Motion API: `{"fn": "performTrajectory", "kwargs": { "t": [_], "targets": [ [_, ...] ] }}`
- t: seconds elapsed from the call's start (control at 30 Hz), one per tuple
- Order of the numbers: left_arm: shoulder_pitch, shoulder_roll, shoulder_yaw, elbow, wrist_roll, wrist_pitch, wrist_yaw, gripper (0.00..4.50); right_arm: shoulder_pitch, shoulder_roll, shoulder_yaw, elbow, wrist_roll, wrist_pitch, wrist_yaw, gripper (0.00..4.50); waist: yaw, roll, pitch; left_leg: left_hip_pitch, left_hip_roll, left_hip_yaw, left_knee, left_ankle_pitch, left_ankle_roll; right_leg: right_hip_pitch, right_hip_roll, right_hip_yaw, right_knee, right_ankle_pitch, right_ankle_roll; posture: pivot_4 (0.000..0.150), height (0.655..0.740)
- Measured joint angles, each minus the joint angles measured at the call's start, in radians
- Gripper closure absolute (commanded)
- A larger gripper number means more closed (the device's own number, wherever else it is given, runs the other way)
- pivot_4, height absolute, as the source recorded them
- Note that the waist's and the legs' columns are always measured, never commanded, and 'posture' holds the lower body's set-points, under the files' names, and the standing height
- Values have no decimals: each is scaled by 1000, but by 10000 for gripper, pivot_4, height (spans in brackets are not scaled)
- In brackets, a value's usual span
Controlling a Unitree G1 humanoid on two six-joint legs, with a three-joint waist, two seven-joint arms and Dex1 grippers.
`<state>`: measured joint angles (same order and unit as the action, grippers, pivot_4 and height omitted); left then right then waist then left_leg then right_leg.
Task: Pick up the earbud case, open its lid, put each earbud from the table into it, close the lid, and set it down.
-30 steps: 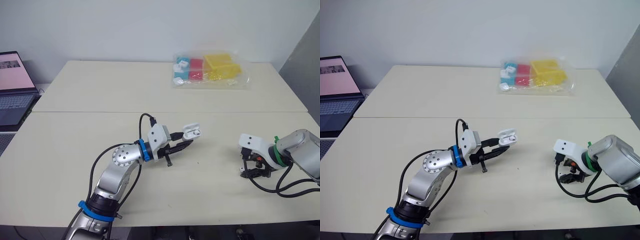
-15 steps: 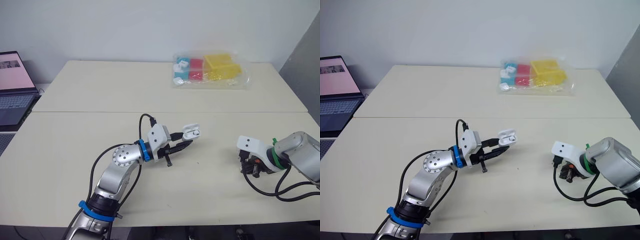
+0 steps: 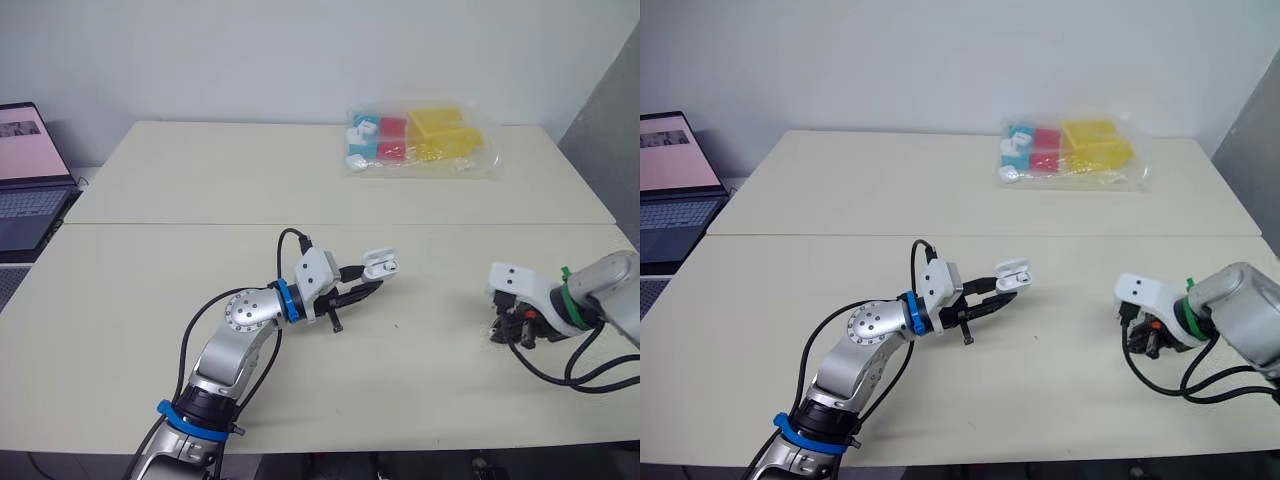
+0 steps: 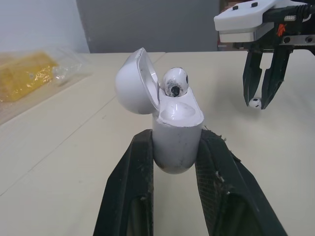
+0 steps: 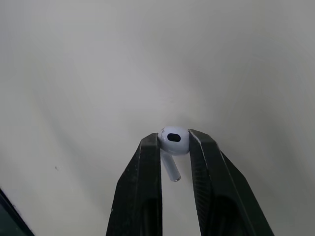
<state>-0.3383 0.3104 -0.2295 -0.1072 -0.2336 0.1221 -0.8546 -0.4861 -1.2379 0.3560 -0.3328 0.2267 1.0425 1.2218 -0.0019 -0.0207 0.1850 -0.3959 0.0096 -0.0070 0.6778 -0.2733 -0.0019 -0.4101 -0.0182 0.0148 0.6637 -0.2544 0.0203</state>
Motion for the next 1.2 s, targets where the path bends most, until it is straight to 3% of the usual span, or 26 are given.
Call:
{"fn": "performTrajectory", "kwargs": {
  "t": [0.3,0.63,1.2],
  "targets": [
    [-29,1,1,10,-4,1,-7,36990,21,-34,-157,-22,76,-31,2,40828,0,0,0,0,0,0,0,0,0,0,0,0,0,0,0,1500,7400],
    [-61,18,7,30,-32,8,-29,36990,2,42,-432,-64,242,-9,-49,40829,1,0,0,0,0,0,0,0,0,0,0,0,0,0,0,1500,7400],
    [-92,28,40,40,-62,30,-63,36990,-125,419,-718,-171,603,59,-388,40829,1,0,0,-1,0,-2,0,0,0,1,0,-1,1,0,0,1500,7400]
  ]
}}
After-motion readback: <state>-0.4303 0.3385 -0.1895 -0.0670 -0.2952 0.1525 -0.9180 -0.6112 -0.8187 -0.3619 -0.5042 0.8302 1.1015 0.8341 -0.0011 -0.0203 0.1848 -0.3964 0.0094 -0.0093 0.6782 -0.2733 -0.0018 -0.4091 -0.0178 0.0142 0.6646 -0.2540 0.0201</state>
